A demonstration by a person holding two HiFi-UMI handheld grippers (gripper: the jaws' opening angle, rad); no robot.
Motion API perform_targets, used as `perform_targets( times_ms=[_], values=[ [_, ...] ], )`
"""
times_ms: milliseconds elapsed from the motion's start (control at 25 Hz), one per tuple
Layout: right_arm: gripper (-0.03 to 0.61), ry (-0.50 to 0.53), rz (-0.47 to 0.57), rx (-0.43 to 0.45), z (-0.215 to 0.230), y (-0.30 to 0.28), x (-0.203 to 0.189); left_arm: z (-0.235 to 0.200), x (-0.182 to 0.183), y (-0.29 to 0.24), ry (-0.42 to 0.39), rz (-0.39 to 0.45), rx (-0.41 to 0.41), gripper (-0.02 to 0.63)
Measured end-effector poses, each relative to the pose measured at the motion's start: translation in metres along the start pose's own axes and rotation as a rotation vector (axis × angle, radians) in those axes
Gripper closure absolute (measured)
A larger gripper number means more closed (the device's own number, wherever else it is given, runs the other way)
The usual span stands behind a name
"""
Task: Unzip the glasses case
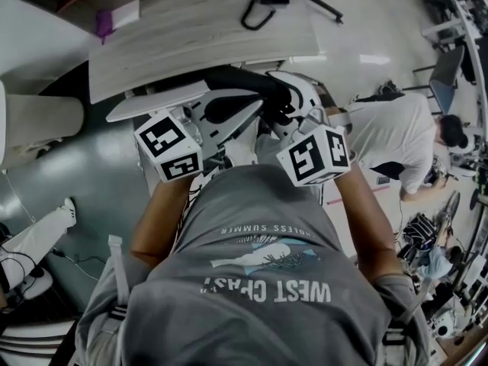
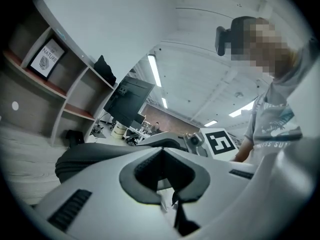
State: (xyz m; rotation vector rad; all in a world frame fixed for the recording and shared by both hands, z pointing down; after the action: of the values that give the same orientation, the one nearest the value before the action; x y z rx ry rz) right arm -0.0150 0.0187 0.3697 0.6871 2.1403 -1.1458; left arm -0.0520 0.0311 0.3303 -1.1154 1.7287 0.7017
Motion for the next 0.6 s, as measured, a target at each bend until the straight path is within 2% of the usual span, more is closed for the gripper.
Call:
perform_targets(
  times_ms=[240, 440, 600],
  values=[
    [0.322, 0.021, -0.015, 0.013, -0.003, -0.001, -0.006, 0.008, -0.013, -0.016, 0.027, -0.067, -0.05, 0.614],
    [0.321, -0.041, 0.005, 0.058, -0.001, -0.006, -0.015, 0.002, -0.018, -0.021, 0.029, -0.075, -0.059, 0.612],
    [0.321, -0.079, 0.006, 0.092, -0.002, -0.014, -0.029, -0.006, -0.022, -0.02, 0.03, -0.077, -0.036, 0.598]
  ],
)
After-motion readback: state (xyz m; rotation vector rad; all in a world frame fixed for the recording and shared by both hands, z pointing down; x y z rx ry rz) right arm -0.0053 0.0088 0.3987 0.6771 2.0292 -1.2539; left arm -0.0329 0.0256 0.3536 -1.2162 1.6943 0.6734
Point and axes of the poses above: the fingertips, and each gripper's own axes: y backward along the fingers, z to its right, x out of its top, the point moved 3 cm from there along y, backward along the fingers, and after that the axes turned 3 degrees about -y, right-handed, at the moved point
